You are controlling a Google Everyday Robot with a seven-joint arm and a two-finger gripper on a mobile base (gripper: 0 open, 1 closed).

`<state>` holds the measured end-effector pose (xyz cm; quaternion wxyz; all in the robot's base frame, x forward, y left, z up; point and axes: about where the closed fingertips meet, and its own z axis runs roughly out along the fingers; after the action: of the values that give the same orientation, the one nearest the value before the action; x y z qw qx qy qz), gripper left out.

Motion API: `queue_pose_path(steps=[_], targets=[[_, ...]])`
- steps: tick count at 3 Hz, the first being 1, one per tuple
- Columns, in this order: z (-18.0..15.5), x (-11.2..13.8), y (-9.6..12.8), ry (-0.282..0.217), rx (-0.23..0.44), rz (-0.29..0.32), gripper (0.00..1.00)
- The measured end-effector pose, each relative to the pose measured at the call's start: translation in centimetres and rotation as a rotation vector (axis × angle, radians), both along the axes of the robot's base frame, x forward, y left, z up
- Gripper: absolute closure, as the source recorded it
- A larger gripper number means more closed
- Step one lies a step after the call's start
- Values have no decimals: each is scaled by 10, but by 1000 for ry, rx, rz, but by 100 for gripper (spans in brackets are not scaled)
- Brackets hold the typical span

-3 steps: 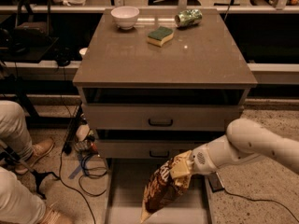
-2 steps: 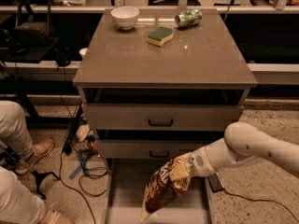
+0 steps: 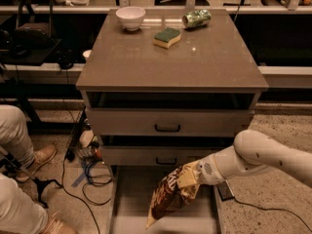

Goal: Place brown chip bag into bottom drawer

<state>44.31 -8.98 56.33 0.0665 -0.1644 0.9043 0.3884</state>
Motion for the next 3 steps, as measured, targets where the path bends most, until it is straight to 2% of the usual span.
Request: queue_pose_path(steps=[1,2,3], targets=[[-47,24,-20,-33,0,-73,100],[-93,39,-30,-25,24,-125,100],[-143,52,-32,21,66,-171,100]])
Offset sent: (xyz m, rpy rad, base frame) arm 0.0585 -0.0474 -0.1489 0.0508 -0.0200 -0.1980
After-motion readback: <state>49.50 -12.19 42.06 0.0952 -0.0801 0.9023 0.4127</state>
